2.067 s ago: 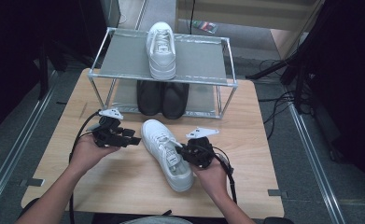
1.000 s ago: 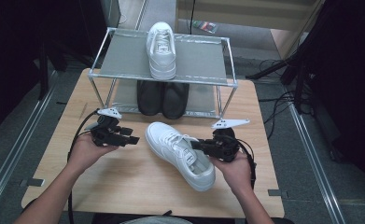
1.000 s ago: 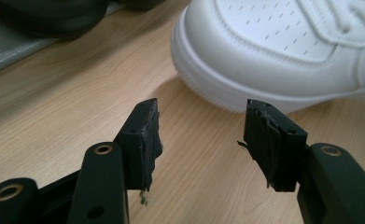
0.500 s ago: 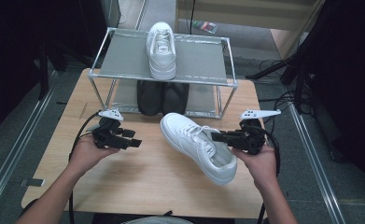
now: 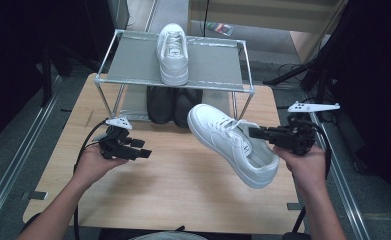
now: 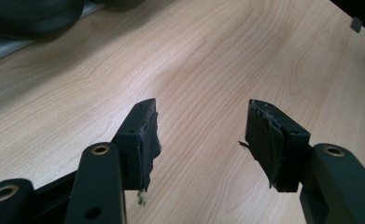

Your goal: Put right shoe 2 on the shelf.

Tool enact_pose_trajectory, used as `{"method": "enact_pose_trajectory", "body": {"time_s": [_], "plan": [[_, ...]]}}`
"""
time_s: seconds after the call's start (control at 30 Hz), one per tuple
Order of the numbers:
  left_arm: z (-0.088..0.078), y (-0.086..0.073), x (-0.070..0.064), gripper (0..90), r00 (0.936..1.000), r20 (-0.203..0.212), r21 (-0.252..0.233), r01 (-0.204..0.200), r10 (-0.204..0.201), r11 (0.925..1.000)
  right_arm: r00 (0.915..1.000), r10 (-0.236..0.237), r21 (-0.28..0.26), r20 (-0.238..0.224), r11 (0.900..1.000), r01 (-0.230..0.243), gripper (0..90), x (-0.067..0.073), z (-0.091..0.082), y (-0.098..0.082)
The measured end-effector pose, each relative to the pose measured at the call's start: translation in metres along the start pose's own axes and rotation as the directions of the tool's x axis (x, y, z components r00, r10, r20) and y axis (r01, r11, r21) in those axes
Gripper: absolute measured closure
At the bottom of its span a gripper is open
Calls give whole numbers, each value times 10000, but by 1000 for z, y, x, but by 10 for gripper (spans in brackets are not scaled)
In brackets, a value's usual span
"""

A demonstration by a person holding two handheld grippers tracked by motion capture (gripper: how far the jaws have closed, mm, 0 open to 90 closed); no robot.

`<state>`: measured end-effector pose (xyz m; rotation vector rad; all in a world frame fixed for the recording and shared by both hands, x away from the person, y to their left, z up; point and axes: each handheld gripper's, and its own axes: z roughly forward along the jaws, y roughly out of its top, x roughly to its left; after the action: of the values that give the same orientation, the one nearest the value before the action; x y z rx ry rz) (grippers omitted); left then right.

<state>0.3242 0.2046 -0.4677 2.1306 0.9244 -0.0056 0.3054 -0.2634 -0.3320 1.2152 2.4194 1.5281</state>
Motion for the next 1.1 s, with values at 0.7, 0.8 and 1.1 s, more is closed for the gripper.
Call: {"method": "enact_pose_trajectory", "body": {"time_s": [0.7,0.8,1.1], "plan": [[1,0,0,446,9999,23,-3,-129,129,9999,9854,603,-893,1593,9949,-464,859,-18,6,100],[1,0,-1,446,9999,64,50,-104,104,9999,9783,857,-1112,1888,9916,-654,858,-25,16,110],[2,0,-2,447,9998,102,45,-142,142,9999,9545,1544,-1536,2551,9811,-1177,858,-42,53,139]]}}
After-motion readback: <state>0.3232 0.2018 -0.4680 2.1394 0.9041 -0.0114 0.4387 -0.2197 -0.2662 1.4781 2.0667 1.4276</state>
